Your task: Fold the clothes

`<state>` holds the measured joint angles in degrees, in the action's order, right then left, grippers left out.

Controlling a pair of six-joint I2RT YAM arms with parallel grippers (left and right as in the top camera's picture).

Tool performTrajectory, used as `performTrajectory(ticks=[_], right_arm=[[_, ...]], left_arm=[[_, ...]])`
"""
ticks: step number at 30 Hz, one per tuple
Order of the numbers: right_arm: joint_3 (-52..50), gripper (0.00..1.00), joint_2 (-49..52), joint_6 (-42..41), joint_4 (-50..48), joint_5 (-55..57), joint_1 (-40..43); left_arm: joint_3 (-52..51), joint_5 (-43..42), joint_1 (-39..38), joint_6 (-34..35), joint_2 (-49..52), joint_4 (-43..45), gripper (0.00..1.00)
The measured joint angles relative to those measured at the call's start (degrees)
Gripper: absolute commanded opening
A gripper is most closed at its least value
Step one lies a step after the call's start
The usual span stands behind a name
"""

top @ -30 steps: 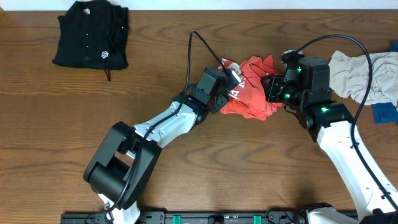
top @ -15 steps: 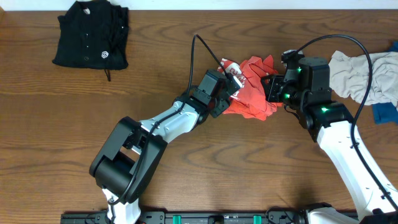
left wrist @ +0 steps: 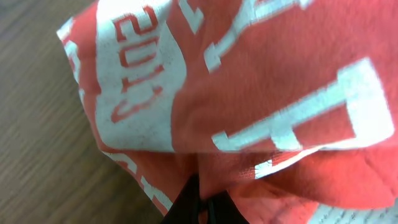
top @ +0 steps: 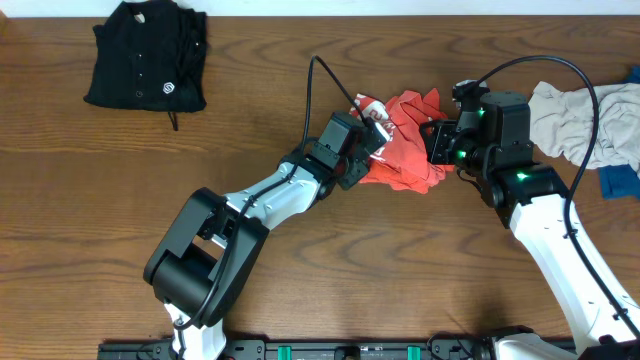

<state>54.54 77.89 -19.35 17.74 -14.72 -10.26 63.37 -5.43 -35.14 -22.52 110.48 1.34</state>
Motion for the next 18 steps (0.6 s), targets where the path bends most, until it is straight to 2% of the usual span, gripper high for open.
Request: performTrajectory(ticks=[7, 18], right_arm=[[0.02, 0.22, 0.00, 0.00, 0.26, -1.20, 0.02], [0.00, 0.21, 0.00, 0.00, 0.46, -1.62, 0.02]], left_arm=[[0.02, -0.02, 0.00, 0.00, -1.18, -7.19, 0.06], [0.02, -0.04, 0.00, 0.02, -9.73, -18.62, 0.06]])
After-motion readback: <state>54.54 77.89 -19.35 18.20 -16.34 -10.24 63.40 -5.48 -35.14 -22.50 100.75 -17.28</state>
